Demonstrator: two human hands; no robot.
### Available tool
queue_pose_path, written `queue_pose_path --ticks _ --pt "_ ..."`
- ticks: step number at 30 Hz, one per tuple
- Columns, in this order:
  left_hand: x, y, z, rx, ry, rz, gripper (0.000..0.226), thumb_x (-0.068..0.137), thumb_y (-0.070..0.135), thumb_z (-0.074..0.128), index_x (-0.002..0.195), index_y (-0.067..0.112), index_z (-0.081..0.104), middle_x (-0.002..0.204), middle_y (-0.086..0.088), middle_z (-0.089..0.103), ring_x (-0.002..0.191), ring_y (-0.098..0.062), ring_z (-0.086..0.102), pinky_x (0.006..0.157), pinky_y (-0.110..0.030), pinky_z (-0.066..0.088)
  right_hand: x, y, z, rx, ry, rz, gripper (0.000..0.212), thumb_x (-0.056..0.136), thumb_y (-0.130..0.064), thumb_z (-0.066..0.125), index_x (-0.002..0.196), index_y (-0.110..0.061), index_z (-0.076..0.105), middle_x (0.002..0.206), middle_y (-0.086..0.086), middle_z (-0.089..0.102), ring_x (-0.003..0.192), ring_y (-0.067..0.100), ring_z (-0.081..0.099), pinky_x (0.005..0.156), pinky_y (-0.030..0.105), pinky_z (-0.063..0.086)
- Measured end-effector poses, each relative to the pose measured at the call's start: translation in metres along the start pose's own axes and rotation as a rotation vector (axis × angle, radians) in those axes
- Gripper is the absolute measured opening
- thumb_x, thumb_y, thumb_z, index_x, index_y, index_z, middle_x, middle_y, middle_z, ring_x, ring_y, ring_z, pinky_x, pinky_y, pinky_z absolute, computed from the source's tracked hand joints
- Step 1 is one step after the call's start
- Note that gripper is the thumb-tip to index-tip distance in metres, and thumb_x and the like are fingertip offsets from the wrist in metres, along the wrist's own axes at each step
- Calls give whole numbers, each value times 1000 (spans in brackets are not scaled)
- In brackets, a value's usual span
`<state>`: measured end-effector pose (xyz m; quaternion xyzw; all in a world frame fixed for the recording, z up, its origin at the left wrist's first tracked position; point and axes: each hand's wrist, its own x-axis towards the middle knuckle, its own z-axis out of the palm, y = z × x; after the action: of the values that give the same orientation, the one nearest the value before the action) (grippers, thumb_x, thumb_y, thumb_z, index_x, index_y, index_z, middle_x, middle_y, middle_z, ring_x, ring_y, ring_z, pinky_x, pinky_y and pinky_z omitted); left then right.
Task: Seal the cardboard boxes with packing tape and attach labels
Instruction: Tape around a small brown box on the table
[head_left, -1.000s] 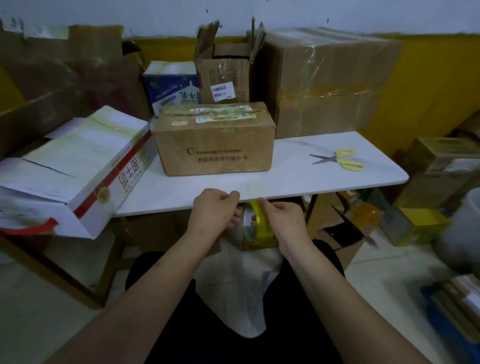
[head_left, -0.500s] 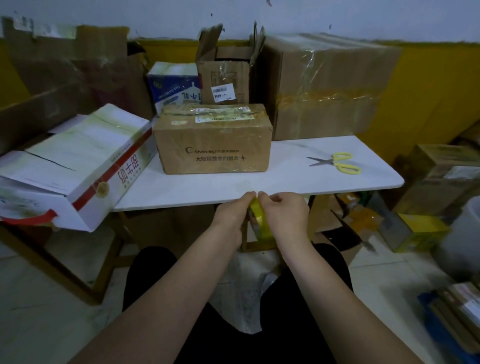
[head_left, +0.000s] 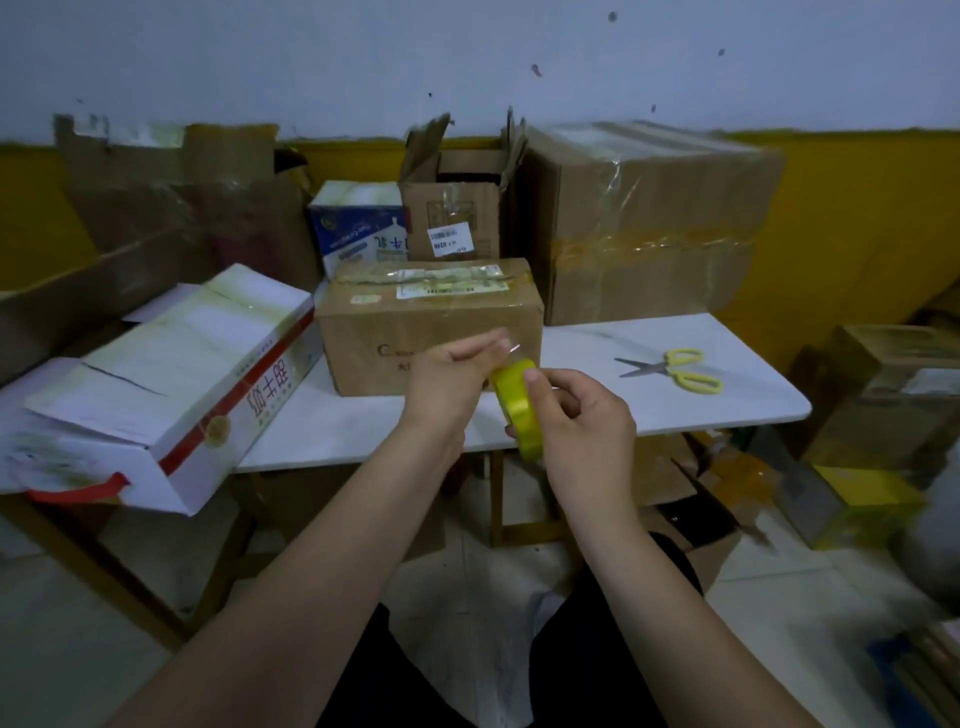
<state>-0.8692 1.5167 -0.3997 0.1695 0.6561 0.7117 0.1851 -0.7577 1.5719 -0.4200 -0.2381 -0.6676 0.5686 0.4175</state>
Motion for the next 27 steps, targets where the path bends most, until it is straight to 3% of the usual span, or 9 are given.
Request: queue_pose_path --ticks 3,7,10,13,19,22,25,27 --pt "29 30 -4 86 -19 150 20 89 15 74 109 12 77 100 3 77 95 -6 71 88 -21 56 24 -10 9 85 1 20 19 96 -28 64 96 -12 73 71 -3 69 59 0 63 53 13 47" --pt "64 59 -8 205 -69 299 20 90 18 74 109 14 78 92 11 76 84 7 69 72 -7 50 52 -12 17 124 -79 20 18 94 -37 65 100 -21 71 85 -3 74 79 8 71 64 23 56" --pt "89 76 -10 282 -72 329 15 92 18 71 106 18 77 90 18 72 77 12 66 69 -6 48 63 -7 21 37 -205 43 16 91 -35 69 88 -20 72 75 -7 70 71 2 64 60 16 49" --pt "104 82 -15 404 -98 266 10 94 11 68 94 18 75 86 2 74 69 -2 66 71 -22 59 66 3 26 -18 -225 20 16 93 -31 67 80 -22 71 69 -8 66 67 3 59 60 15 45" --pt "86 66 -39 621 15 193 29 100 23 58 80 10 74 69 -5 74 58 -12 69 61 -25 58 62 17 35 -3 -167 -46 15 98 -24 59 85 -28 65 79 -9 66 73 -1 60 64 12 44" --pt "81 69 -50 678 11 30 50 101 46 53 86 2 74 73 -9 75 67 -21 74 70 -33 62 59 17 32 28 -145 -85 14 100 -22 56 90 -27 64 82 -11 64 76 -1 58 66 12 44" --pt "76 81 -54 570 -97 -232 70 95 63 49 93 -2 73 82 -16 77 80 -29 76 79 -39 62 55 14 29 71 -147 -118 14 100 -20 55 92 -27 64 82 -11 64 77 1 58 66 13 45" --pt "72 85 -54 521 -211 -322 71 91 66 53 99 -2 72 90 -18 77 87 -29 76 88 -42 59 54 12 28 74 -139 -130 15 100 -19 55 92 -29 63 83 -11 64 78 1 58 67 13 45"
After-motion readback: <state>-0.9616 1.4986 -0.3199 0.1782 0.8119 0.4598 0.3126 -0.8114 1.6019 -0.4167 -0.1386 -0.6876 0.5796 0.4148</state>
